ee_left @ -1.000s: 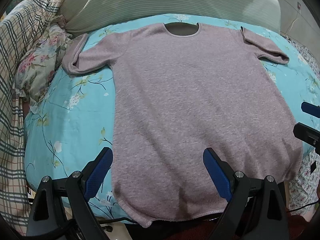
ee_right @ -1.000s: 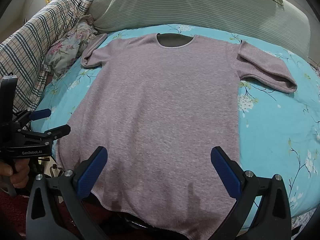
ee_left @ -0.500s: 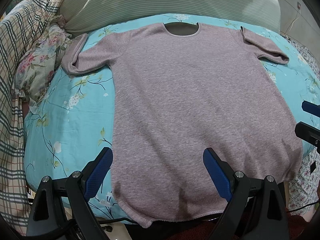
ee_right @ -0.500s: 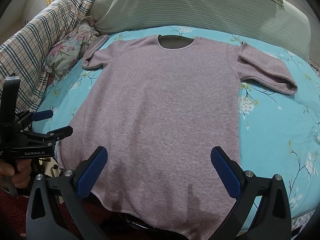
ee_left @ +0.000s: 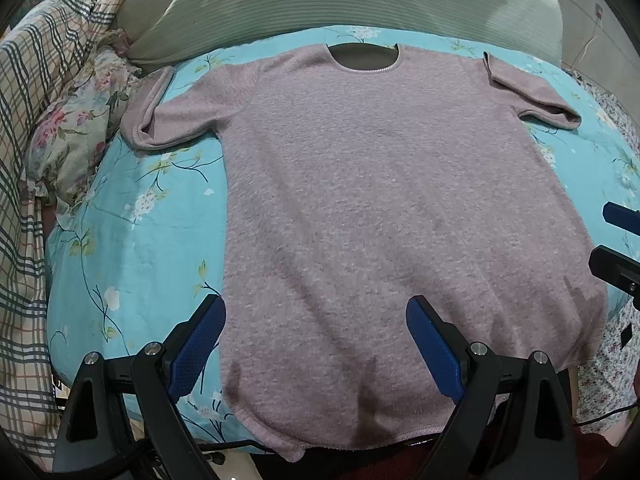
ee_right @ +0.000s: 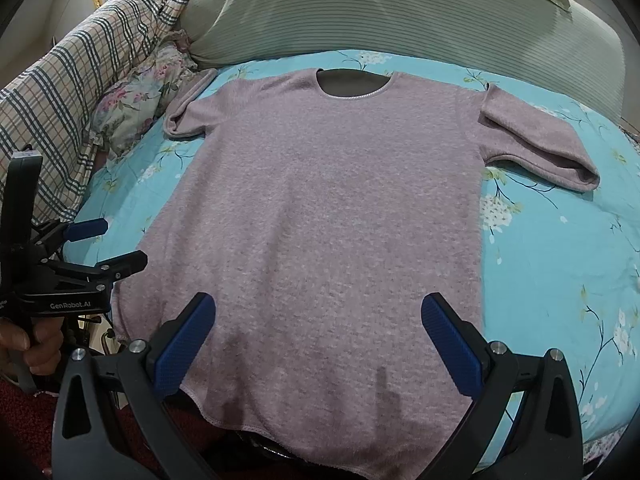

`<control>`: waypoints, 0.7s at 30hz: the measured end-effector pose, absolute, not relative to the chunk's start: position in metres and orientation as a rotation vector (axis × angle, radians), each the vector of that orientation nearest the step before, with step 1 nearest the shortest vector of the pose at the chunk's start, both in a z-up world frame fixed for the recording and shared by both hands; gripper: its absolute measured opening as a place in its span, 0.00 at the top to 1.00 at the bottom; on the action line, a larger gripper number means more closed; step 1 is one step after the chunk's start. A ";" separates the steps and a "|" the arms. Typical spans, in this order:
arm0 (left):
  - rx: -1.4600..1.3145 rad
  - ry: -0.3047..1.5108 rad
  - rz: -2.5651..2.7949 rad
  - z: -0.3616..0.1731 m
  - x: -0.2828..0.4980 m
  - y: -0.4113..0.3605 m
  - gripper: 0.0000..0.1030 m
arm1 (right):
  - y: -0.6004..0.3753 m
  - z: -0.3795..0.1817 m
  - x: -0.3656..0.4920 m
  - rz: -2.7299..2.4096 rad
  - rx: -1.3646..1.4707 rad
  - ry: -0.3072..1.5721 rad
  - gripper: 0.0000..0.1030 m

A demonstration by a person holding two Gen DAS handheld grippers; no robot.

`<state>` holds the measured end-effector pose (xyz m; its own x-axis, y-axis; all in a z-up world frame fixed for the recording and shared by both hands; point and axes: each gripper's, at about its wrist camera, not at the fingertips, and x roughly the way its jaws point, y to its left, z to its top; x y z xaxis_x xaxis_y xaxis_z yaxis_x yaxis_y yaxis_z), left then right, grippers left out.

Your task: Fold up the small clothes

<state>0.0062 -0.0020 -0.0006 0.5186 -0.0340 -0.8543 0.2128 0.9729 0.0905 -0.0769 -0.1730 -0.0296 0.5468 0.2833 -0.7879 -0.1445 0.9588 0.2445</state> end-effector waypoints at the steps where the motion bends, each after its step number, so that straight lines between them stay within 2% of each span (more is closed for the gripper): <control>1: 0.192 1.017 -0.150 -0.001 0.006 -0.002 0.10 | -0.173 -0.030 -0.076 0.253 0.154 0.959 0.01; 7: 0.208 1.018 -0.135 -0.003 0.007 -0.002 0.10 | -0.174 -0.032 -0.071 0.250 0.167 0.975 0.01; 8: 0.206 1.019 -0.135 -0.004 0.007 -0.002 0.10 | -0.174 -0.032 -0.069 0.237 0.144 0.904 0.01; 17: 0.198 1.025 -0.145 -0.008 0.025 -0.007 0.10 | -0.188 -0.032 -0.050 0.216 0.167 0.948 0.01; 21: 0.176 1.051 -0.149 -0.009 0.039 -0.006 0.10 | -0.212 -0.033 -0.026 0.172 0.184 0.934 0.07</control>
